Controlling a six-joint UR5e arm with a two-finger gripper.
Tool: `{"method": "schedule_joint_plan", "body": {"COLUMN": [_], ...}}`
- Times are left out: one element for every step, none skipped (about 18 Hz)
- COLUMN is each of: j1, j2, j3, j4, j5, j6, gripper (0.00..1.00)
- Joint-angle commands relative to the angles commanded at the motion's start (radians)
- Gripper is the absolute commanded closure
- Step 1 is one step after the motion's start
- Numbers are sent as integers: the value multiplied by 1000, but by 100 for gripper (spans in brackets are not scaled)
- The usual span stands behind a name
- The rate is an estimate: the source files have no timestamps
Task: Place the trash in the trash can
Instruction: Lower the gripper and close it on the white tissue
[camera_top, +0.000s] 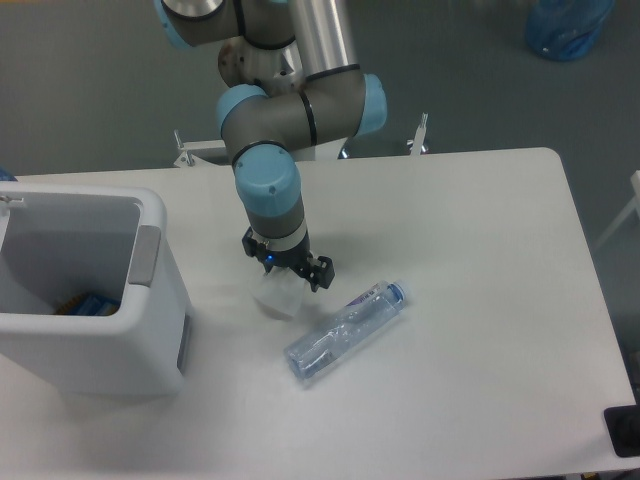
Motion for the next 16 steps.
{"method": "schedule_joint_plan", "body": {"j1": [2, 2, 2, 5, 8, 11, 15, 21, 31, 41, 52, 70, 89, 101, 113, 120], "j2": [2, 2, 2, 2, 2, 3, 6, 8, 14, 35, 47, 57, 75, 84, 92, 97], "j3": [-2, 1, 3, 5, 6, 11, 14, 24, 31, 32, 34, 37, 43, 55, 73, 93], "j4": [0, -3, -5, -6, -6, -11, -14, -17, -20, -20, -20, -20, -18, -18, -18, -18], "j5": [0, 0, -2, -3, -3, -5, -9, -12, -15, -40, -79, -128, -174, -207, -230, -250], "j6": [3, 5, 6, 6, 6, 6, 6, 5, 2, -3, -5, -6, -9, -12, -15, -29], "gripper": [93, 100, 100, 100, 100, 100, 100, 100, 100, 100, 100, 100, 100, 100, 100, 100]}}
